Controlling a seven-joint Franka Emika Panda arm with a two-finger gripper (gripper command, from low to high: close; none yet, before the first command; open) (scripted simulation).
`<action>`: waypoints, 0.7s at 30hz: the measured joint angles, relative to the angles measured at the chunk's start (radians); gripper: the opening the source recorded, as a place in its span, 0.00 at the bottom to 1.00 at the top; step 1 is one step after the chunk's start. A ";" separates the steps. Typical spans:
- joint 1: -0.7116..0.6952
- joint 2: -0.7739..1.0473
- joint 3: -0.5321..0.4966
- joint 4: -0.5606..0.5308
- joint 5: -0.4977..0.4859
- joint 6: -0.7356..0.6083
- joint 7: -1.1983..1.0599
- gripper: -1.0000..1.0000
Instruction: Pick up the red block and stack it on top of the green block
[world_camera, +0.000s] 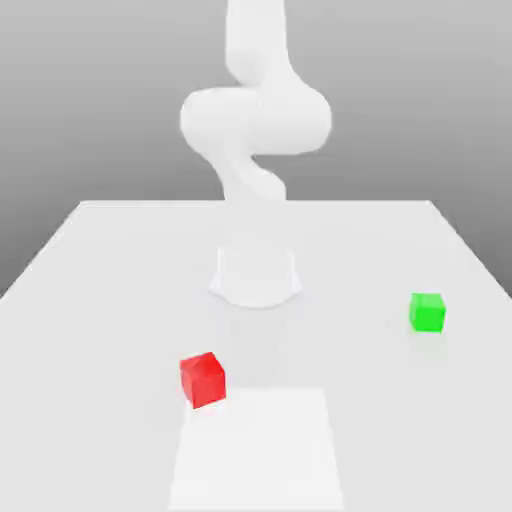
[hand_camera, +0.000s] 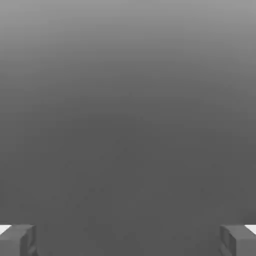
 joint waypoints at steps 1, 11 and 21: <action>-0.001 0.030 -0.002 -0.032 -0.016 0.024 -0.021 0.50; -0.021 0.330 -0.106 -0.341 -0.125 0.259 -0.270 0.50; -0.007 0.640 -0.263 -0.592 -0.074 0.517 -0.599 0.50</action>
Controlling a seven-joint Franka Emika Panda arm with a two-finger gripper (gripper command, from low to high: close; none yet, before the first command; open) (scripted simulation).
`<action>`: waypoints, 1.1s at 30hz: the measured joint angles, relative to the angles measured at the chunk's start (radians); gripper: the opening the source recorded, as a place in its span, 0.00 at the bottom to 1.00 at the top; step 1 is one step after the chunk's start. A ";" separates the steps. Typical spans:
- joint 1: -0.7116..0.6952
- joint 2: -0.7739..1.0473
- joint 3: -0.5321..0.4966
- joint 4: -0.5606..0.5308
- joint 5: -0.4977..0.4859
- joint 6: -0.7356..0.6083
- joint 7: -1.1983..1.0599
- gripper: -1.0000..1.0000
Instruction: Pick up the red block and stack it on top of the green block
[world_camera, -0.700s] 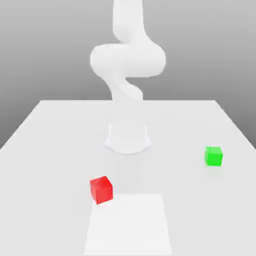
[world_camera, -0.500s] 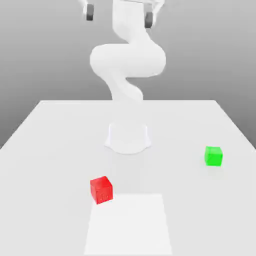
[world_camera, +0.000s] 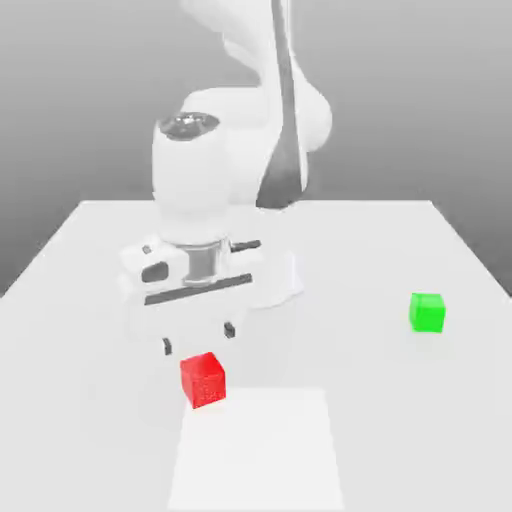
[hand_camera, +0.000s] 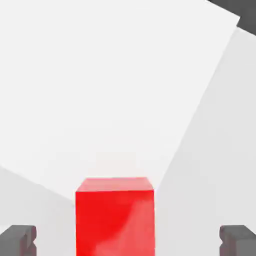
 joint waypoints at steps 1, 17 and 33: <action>0.004 0.020 -0.001 0.003 0.009 0.016 -0.007 0.50; -0.136 0.268 0.208 0.030 0.260 0.229 -0.188 0.00; -0.111 0.015 0.124 -0.001 0.047 0.011 -0.035 0.00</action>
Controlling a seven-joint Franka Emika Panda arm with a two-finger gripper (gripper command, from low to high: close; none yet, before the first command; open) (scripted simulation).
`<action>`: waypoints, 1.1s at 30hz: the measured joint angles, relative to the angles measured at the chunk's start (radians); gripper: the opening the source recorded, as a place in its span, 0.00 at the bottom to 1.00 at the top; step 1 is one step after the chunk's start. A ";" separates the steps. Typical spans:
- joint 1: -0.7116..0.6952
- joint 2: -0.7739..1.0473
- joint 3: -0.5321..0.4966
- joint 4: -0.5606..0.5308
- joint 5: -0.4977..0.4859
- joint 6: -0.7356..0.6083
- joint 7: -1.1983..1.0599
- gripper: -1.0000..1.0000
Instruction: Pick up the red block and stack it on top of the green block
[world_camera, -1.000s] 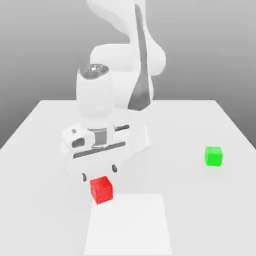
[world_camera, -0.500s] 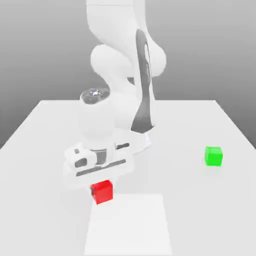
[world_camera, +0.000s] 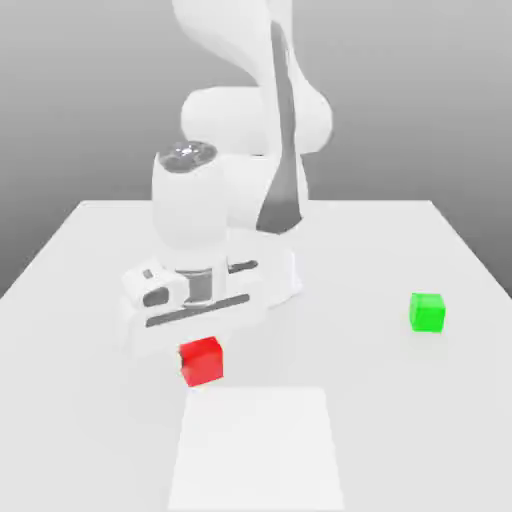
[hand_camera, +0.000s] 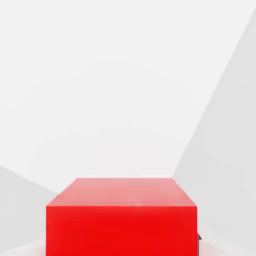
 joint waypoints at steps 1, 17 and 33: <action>-0.001 -0.019 0.000 -0.005 -0.002 -0.015 0.000 0.00; 0.454 -0.242 0.448 0.008 0.254 -0.223 0.566 0.00; 0.721 -0.077 0.831 0.019 0.358 -0.071 1.025 0.00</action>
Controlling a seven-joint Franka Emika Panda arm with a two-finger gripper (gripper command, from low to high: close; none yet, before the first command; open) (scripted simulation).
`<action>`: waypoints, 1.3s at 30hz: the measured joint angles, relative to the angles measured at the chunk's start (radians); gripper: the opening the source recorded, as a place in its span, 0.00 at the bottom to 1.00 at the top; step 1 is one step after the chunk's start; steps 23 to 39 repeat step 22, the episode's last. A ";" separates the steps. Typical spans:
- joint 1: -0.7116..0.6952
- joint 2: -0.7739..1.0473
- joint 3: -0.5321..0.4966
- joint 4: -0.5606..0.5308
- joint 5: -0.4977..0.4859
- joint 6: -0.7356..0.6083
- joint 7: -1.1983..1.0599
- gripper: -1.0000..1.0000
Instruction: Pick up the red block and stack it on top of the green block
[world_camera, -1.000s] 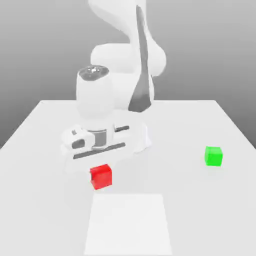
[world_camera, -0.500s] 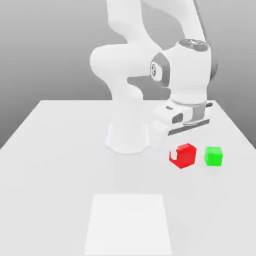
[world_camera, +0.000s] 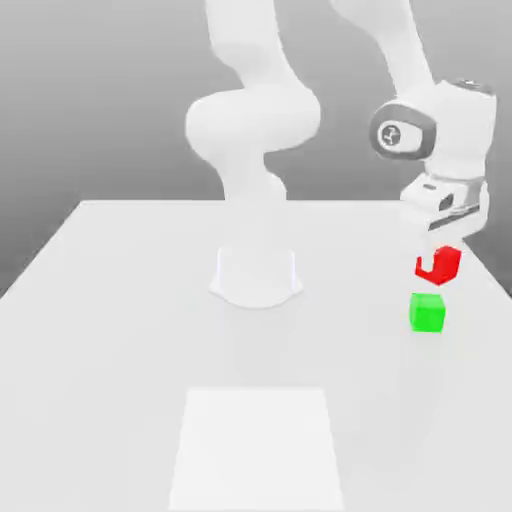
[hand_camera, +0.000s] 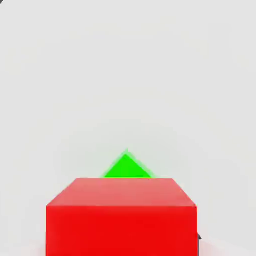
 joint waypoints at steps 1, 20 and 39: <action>-0.018 0.030 0.009 -0.001 -0.036 0.028 0.025 0.00; 0.052 -0.062 -0.042 0.000 0.041 -0.062 -0.027 1.00; 0.080 -0.116 -0.063 0.000 0.073 -0.117 -0.049 1.00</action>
